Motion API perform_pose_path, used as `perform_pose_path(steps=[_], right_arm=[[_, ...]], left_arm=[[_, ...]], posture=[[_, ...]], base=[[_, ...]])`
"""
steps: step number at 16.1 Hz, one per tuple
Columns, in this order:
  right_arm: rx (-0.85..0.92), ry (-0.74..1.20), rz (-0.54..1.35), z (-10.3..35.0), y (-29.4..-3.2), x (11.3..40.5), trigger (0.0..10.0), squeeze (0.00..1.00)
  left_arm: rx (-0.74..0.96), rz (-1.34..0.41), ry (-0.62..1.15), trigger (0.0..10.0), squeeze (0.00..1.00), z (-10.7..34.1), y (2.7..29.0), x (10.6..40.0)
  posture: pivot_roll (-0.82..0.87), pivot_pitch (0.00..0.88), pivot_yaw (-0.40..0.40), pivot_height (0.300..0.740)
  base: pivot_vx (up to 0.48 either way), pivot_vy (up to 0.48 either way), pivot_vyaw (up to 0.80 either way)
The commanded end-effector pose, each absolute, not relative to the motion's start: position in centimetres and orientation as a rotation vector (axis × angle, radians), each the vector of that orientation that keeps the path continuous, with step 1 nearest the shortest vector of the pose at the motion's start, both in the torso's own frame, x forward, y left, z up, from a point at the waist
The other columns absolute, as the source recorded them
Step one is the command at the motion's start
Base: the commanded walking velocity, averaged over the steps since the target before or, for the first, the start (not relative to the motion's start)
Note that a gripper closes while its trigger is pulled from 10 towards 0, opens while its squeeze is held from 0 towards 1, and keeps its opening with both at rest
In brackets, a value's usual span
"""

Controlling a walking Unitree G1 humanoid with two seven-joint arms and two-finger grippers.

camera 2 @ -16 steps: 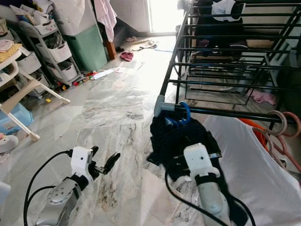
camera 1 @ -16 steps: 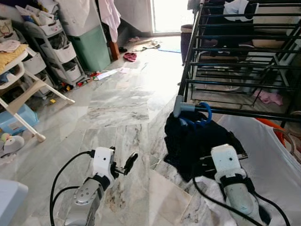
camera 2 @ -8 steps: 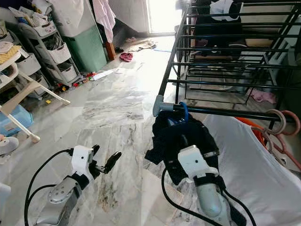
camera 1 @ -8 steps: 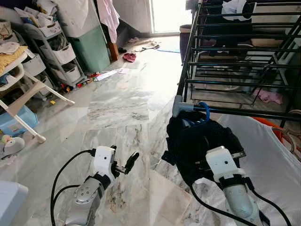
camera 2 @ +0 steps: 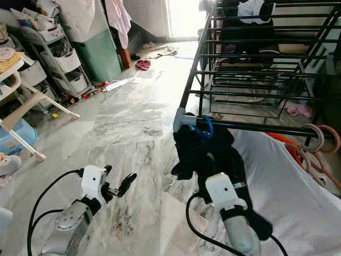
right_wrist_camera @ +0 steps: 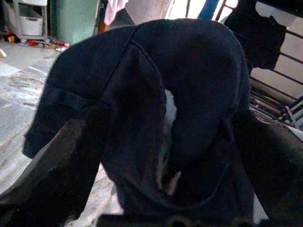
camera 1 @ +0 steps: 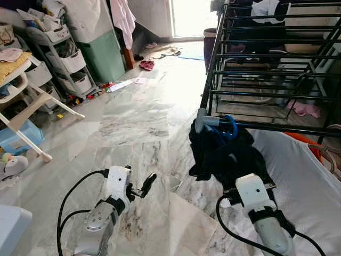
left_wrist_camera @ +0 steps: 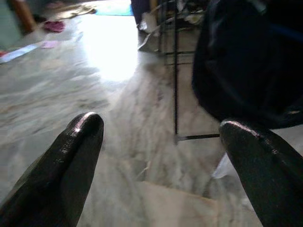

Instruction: Hang hanger

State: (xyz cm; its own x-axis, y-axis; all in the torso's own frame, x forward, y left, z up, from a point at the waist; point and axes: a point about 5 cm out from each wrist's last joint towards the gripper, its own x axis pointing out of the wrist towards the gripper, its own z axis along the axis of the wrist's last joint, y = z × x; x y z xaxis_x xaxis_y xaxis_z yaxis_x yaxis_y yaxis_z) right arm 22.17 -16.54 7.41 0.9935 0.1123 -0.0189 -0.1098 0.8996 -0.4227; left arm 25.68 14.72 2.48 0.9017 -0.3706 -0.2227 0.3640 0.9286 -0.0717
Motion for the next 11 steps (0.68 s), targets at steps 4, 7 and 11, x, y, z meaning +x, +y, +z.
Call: perform_pose_path(steps=[4, 7, 11], right_arm=[[-0.451, -0.05, 0.108, 7.9, -16.3, 22.3, 10.0, 1.0], [-0.645, -0.203, -0.03, 10.4, -17.7, 22.6, 10.0, 1.0], [-0.713, -0.282, -0.014, 11.4, -17.0, 22.4, 10.0, 1.0]], left_arm=[[0.023, -0.322, 0.268, 10.0, 0.0, 2.6, 15.6, 25.8], [0.028, -0.325, 0.258, 10.0, 0.0, 3.0, 15.4, 25.7], [0.032, -0.34, 0.258, 10.0, 0.0, 3.4, 15.1, 25.7]], posture=[[-0.21, 0.0, 0.147, 0.74], [-0.21, 0.0, 0.15, 0.74], [-0.22, 0.0, 0.156, 0.74]], base=[[0.0, 0.0, 0.0], [0.0, 0.0, 0.0], [0.0, 0.0, 0.0]])
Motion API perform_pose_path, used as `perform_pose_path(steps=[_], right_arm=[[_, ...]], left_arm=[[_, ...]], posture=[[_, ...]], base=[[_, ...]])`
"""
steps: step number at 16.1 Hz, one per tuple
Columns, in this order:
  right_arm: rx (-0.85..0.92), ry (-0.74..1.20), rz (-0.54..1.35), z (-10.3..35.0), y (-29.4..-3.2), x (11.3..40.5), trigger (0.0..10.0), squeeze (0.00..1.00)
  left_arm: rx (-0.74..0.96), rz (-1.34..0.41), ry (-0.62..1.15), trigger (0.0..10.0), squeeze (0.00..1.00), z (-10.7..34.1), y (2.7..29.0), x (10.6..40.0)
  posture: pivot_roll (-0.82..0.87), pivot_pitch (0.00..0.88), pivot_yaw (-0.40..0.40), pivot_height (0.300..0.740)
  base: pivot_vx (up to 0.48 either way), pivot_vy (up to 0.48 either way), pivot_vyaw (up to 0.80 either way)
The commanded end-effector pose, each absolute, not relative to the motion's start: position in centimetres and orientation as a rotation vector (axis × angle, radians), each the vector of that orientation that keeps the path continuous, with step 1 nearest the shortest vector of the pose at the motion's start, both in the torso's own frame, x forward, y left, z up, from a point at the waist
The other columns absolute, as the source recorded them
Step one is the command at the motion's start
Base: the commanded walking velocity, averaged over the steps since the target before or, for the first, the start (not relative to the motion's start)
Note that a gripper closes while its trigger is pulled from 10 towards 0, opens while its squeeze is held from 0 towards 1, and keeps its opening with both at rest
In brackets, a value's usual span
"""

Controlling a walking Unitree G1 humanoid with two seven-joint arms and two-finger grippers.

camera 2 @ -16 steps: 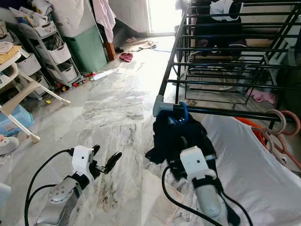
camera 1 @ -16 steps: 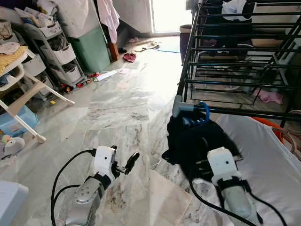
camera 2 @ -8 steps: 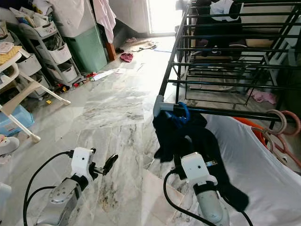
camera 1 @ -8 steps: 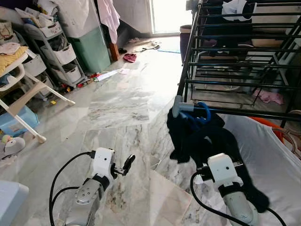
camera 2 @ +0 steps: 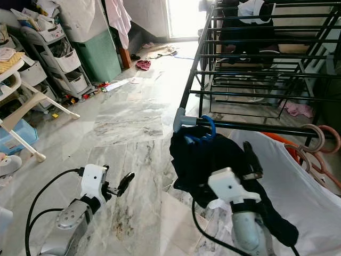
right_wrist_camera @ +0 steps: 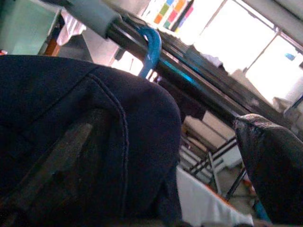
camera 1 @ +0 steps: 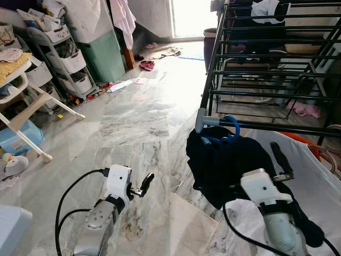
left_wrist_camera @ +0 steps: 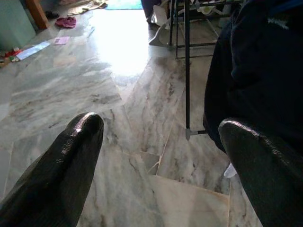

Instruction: Hang hanger

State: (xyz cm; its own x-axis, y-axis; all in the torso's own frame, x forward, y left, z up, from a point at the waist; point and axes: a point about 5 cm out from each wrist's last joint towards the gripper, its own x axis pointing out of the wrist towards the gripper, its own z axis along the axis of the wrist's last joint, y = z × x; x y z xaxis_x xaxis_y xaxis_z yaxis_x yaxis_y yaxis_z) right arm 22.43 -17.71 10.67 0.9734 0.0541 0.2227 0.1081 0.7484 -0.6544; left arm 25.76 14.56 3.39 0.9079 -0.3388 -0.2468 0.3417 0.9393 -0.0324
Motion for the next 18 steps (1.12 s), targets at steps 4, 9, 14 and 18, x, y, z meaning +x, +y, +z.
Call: perform_pose_path(steps=[4, 9, 14, 18], right_arm=[[-0.768, -0.378, 0.129, 11.8, -15.1, 22.1, 10.0, 1.0], [-0.67, -0.252, 0.316, 9.5, -13.7, 21.9, 10.0, 1.0], [-0.549, -0.121, 0.385, 8.0, -13.6, 22.6, 10.0, 1.0], [-0.544, -0.003, 0.498, 6.2, -12.8, 23.4, 10.0, 1.0]], left_arm=[[0.033, -0.346, 0.258, 10.0, 0.0, 3.8, 14.9, 25.8], [0.031, -0.348, 0.261, 10.0, 0.0, 4.0, 14.9, 25.8], [0.035, -0.348, 0.264, 10.0, 0.0, 4.0, 14.9, 25.7], [0.042, -0.338, 0.267, 10.0, 0.0, 3.9, 15.2, 25.6]], posture=[[-0.22, 0.0, 0.162, 0.74], [-0.22, 0.0, 0.163, 0.74], [-0.21, 0.0, 0.165, 0.74], [-0.2, 0.0, 0.164, 0.74]], base=[[0.0, 0.0, 0.0], [0.0, 0.0, 0.0], [0.0, 0.0, 0.0], [0.0, 0.0, 0.0]])
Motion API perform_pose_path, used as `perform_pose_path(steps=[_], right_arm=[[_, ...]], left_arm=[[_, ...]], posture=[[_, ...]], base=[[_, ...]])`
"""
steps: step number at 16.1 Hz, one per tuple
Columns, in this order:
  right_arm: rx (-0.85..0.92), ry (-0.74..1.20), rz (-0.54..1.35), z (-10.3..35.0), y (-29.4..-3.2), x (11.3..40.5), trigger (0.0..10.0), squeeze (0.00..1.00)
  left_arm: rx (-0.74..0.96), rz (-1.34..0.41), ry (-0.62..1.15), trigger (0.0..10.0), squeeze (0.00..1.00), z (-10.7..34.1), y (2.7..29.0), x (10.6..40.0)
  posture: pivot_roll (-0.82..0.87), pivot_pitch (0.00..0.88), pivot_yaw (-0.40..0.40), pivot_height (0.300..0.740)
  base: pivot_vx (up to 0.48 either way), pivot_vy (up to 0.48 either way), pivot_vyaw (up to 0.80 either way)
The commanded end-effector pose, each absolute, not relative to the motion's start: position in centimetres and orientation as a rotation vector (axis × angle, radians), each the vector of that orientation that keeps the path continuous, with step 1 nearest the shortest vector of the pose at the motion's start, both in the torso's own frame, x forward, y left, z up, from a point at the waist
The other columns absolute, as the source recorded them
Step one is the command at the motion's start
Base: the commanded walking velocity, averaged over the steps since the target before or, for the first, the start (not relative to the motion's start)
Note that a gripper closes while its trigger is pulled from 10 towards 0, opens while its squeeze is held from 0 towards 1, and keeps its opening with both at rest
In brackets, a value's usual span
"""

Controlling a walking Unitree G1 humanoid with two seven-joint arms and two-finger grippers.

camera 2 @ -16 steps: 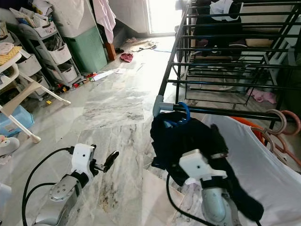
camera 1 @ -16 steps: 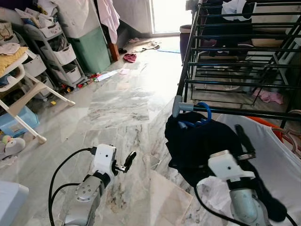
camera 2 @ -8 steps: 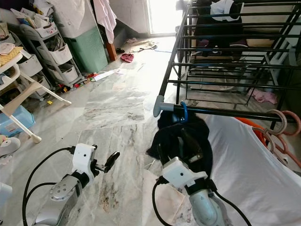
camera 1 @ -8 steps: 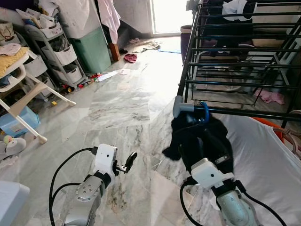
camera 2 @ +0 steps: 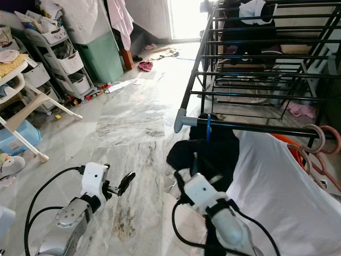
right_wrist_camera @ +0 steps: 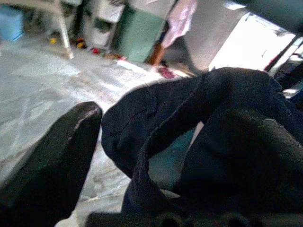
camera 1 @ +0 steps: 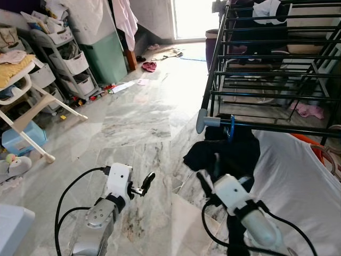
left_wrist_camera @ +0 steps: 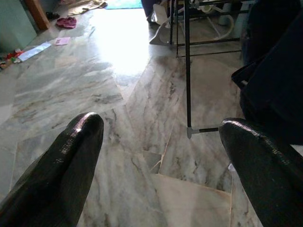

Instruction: Hang hanger

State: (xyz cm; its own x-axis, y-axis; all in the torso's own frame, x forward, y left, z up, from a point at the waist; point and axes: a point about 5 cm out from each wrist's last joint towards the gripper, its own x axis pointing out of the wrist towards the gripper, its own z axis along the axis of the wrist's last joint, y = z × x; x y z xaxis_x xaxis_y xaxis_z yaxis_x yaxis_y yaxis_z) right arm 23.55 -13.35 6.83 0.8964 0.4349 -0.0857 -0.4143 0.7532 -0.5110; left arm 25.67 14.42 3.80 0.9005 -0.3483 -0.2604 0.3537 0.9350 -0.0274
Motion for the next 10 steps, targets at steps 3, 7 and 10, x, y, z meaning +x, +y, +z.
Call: perform_pose_path(steps=[3, 7, 10], right_arm=[[-0.583, -0.014, 0.523, 6.2, -12.8, 23.7, 10.0, 1.0], [-0.551, -0.11, 0.476, 8.5, -12.2, 24.5, 10.0, 1.0], [-0.426, -0.069, 0.509, 8.8, -11.0, 24.9, 10.0, 1.0]], left_arm=[[0.044, -0.331, 0.267, 10.0, 0.0, 3.9, 15.3, 25.5], [0.044, -0.327, 0.27, 10.0, 0.0, 3.7, 15.4, 25.3], [0.048, -0.326, 0.277, 10.0, 0.0, 3.5, 15.2, 25.5]], posture=[[-0.19, 0.0, 0.159, 0.74], [-0.2, 0.0, 0.157, 0.74], [-0.2, 0.0, 0.158, 0.74]], base=[[0.0, 0.0, 0.0], [0.0, 0.0, 0.0], [0.0, 0.0, 0.0]])
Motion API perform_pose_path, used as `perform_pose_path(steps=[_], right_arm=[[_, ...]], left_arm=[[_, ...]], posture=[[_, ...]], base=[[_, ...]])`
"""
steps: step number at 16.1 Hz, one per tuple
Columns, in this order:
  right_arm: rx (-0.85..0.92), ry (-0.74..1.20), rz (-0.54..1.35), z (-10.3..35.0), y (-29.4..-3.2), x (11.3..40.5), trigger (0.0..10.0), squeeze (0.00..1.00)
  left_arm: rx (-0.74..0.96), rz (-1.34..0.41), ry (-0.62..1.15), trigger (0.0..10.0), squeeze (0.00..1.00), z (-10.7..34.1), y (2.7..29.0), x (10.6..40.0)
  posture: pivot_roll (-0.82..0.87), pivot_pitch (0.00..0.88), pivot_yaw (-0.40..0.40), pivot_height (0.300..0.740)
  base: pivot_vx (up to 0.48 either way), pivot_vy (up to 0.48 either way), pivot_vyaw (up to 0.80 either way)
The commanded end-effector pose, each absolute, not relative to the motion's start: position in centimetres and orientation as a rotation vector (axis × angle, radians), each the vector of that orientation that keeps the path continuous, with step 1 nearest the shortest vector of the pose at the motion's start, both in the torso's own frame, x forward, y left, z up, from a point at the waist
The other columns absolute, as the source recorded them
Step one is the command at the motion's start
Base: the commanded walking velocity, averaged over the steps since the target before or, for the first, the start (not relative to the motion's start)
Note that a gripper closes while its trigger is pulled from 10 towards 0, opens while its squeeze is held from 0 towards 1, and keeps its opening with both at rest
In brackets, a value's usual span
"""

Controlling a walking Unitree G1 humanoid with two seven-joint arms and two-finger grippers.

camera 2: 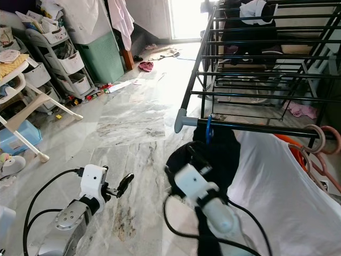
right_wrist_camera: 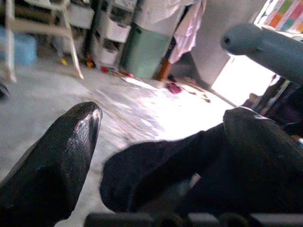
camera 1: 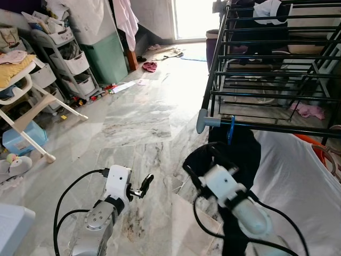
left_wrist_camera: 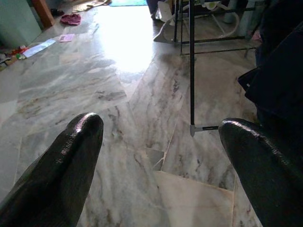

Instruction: Hang hanger

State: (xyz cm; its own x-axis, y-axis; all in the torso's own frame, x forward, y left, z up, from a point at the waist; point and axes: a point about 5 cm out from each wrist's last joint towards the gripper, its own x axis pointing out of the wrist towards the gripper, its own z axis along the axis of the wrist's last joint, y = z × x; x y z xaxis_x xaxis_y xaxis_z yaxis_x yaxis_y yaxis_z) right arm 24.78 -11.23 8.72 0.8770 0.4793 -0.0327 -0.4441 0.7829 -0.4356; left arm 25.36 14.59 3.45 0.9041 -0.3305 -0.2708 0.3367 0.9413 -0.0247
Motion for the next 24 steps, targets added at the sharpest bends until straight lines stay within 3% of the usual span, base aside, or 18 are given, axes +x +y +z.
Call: perform_pose_path(steps=[1, 5, 9, 24], right_arm=[[-0.418, -0.042, 0.516, 8.4, -11.1, 24.8, 10.0, 1.0], [-0.377, 0.047, 0.49, 6.8, -11.7, 24.3, 10.0, 1.0], [-0.368, 0.011, 0.465, 7.5, -11.6, 24.5, 10.0, 1.0], [-0.387, -0.005, 0.45, 7.8, -12.0, 24.5, 10.0, 1.0]], left_arm=[[0.051, -0.322, 0.28, 10.0, 0.0, 3.4, 15.3, 25.5], [0.068, -0.293, 0.299, 10.0, 0.0, 3.1, 15.5, 25.4], [0.084, -0.273, 0.306, 10.0, 0.0, 3.0, 15.7, 25.5], [0.091, -0.279, 0.315, 10.0, 0.0, 2.6, 15.3, 25.6]], posture=[[-0.2, 0.0, 0.158, 0.74], [-0.19, 0.0, 0.157, 0.74], [-0.19, 0.0, 0.156, 0.74], [-0.2, 0.0, 0.152, 0.74]], base=[[0.0, 0.0, 0.0], [0.0, 0.0, 0.0], [0.0, 0.0, 0.0], [-0.267, 0.0, 0.0]])
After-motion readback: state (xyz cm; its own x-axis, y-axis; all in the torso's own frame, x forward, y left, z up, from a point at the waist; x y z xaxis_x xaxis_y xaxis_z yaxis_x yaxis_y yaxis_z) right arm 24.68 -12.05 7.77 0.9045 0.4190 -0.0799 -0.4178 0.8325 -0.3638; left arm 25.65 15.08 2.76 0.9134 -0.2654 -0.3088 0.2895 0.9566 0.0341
